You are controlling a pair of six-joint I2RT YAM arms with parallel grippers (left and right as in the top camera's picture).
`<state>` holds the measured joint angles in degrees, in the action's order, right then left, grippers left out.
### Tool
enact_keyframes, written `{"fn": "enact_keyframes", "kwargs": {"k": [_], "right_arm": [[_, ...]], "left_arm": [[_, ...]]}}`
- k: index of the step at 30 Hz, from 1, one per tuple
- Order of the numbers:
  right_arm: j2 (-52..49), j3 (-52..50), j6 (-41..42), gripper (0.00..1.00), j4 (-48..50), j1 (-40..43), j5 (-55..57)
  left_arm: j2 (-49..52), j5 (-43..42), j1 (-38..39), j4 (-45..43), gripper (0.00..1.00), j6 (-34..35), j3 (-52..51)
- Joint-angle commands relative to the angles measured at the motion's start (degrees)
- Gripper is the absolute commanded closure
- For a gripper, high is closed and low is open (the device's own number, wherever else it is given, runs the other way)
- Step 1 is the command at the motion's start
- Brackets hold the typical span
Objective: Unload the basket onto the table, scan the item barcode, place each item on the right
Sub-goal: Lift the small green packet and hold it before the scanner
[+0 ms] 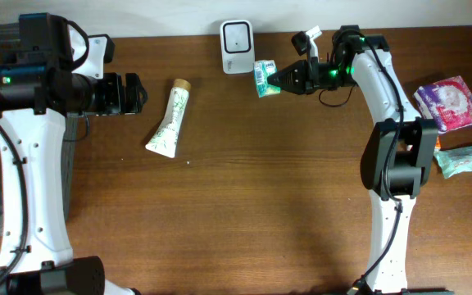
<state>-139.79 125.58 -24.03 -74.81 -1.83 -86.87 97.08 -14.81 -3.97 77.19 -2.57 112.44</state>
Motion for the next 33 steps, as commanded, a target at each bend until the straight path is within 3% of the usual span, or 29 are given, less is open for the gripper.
{"fn": "enact_keyframes", "kwargs": {"k": [1, 5, 7, 10, 13, 15, 17, 21, 24, 28, 33], "right_arm": [[0.98, 1.18, -0.76, 0.96, -0.02, -1.64, 1.57], [0.98, 1.18, -0.52, 0.96, 0.68, -3.39, 3.52], [0.98, 1.18, 5.07, 0.96, 4.04, -3.91, 6.99], [1.01, 1.22, 27.96, 0.96, 14.21, -5.42, 28.87], [1.01, 3.63, 34.97, 0.96, 19.17, -7.8, 55.71], [1.01, 5.14, 34.95, 0.96, 23.17, -9.62, 71.82], [1.01, 5.25, 28.44, 0.96, 29.4, -11.67, 81.81], [0.57, 5.2, 5.4, 0.96, 45.44, -17.05, 101.42], [-0.22, 5.2, -8.15, 0.96, 53.94, -18.86, 102.36], [-2.36, 5.14, -10.27, 0.96, 60.19, -19.37, 100.85], [-5.35, 5.14, -10.27, 0.96, 61.2, -20.02, 100.19]], "left_arm": [[0.04, -0.61, 0.07, 0.07, 0.01, -0.04, 0.2], [0.04, -0.61, 0.07, 0.07, 0.01, -0.04, 0.2], [0.04, -0.61, 0.07, 0.07, 0.01, -0.04, 0.2], [0.04, -0.61, 0.07, 0.07, 0.01, -0.04, 0.2], [0.04, -0.61, 0.07, 0.07, 0.01, -0.04, 0.2], [0.04, -0.61, 0.07, 0.07, 0.01, -0.04, 0.2], [0.04, -0.61, 0.07, 0.07, 0.01, -0.04, 0.2], [0.04, -0.61, 0.07, 0.07, 0.01, -0.04, 0.2], [0.04, -0.61, 0.07, 0.07, 0.01, -0.04, 0.2], [0.04, -0.61, 0.07, 0.07, 0.01, -0.04, 0.2], [0.04, -0.61, 0.07, 0.07, 0.01, -0.04, 0.2]]}}
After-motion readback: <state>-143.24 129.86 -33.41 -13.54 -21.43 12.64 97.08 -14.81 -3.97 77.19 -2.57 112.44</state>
